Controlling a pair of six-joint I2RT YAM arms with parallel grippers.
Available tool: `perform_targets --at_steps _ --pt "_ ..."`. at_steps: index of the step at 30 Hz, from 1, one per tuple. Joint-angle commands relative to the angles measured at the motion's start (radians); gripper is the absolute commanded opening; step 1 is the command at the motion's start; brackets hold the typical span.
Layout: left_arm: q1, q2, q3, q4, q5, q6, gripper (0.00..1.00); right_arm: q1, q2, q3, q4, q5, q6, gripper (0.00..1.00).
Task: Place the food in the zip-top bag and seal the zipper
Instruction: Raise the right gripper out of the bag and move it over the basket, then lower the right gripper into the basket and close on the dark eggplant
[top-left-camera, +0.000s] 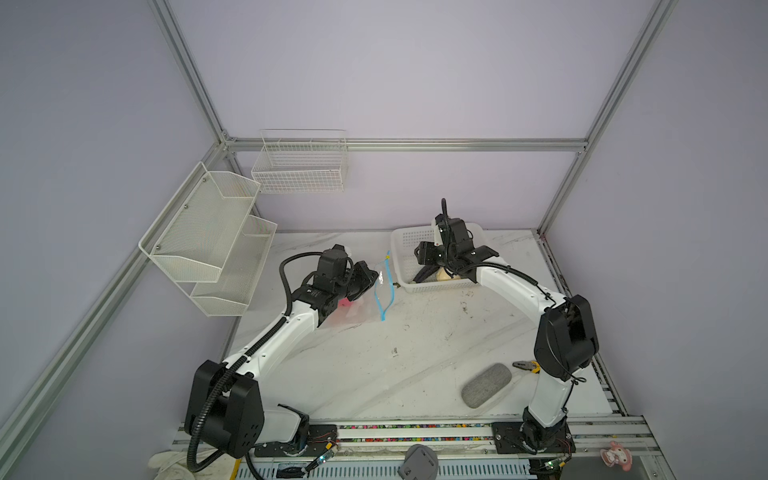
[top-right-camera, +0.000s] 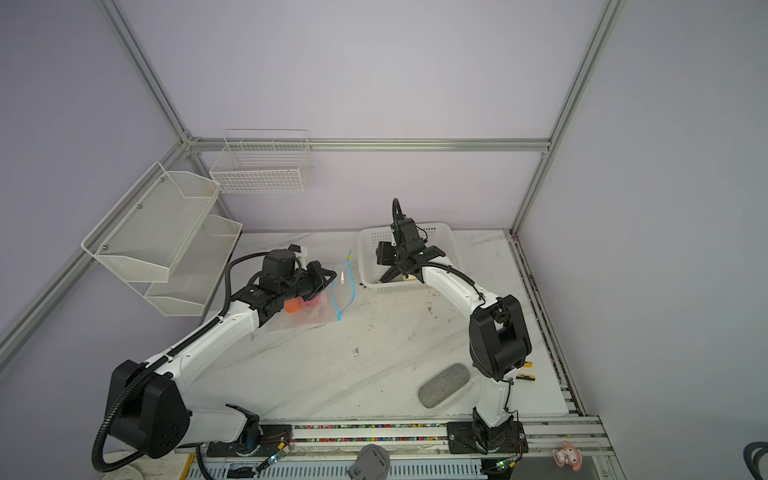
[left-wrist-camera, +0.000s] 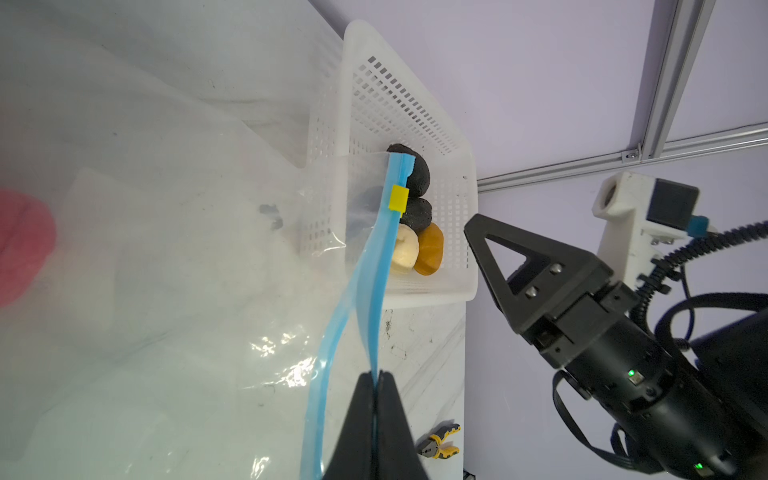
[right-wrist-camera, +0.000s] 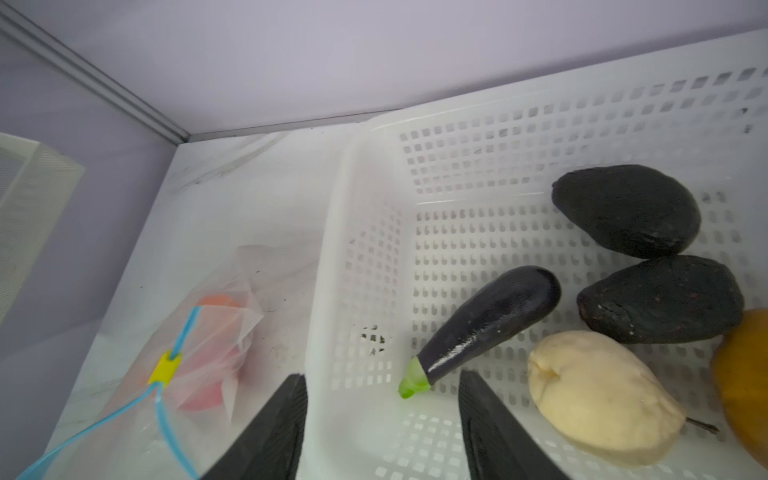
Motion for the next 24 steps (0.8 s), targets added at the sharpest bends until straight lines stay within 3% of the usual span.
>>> perform_targets --at_steps 1,24 --pt "0.004 -0.007 -0.010 0.016 0.010 0.024 0.00 -0.014 0.072 0.055 -0.088 0.047 0.020 0.60" --pt "0.006 -0.003 -0.008 0.018 0.013 0.035 0.00 -0.096 0.372 0.240 -0.106 0.039 0.027 0.60"
